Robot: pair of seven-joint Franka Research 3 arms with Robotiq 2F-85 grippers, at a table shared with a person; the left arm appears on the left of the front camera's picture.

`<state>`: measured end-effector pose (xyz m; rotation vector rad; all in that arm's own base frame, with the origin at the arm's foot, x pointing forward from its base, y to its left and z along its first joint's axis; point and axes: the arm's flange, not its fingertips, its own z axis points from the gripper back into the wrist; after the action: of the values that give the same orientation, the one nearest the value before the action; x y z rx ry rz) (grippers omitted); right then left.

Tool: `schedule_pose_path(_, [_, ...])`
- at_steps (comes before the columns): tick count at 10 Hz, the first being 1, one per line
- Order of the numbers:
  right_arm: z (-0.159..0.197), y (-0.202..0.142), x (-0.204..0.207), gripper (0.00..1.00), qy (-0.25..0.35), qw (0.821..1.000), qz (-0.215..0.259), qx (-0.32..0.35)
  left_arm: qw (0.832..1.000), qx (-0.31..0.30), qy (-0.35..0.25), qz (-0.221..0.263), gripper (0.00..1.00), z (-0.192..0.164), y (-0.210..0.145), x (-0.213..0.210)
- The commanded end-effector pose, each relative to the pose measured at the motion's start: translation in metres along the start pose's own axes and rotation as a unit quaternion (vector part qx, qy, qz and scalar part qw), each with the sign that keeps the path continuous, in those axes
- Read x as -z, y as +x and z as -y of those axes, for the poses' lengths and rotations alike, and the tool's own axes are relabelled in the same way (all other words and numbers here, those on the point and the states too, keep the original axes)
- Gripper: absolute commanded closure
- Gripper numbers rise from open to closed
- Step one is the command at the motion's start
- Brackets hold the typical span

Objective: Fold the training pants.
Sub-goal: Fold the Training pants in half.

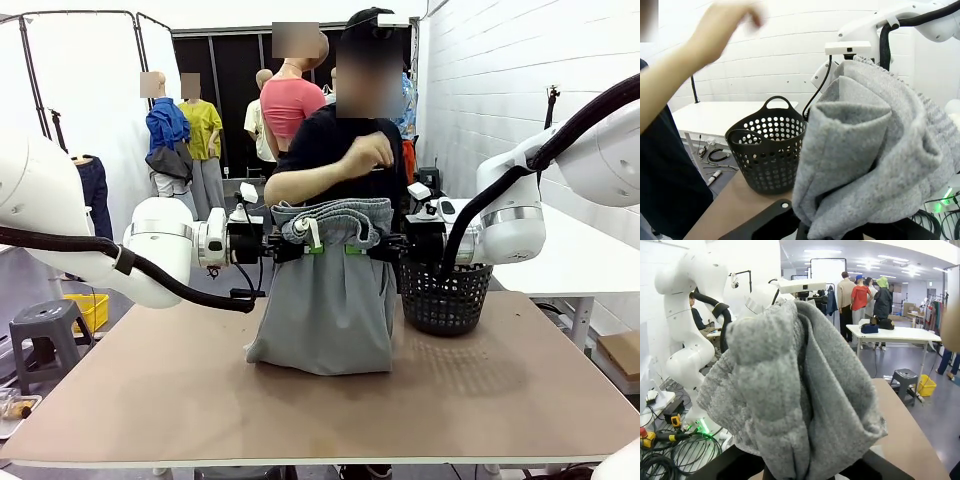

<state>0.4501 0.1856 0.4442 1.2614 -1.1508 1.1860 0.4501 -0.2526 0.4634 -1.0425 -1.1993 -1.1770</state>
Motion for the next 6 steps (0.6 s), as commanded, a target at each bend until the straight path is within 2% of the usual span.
schedule_pose_path(1, [-0.0026, 0.0025, -0.0001, 1.0, -0.002, 1.0, 0.003, -0.001, 1.0, 0.006, 0.003, 0.008, 1.0, 0.0013, 0.0026, 0.0004])
schedule_pose_path(6, [-0.0026, 0.0025, -0.0001, 1.0, -0.002, 1.0, 0.003, -0.001, 1.0, 0.006, 0.003, 0.008, 1.0, 0.0013, 0.0026, 0.0004])
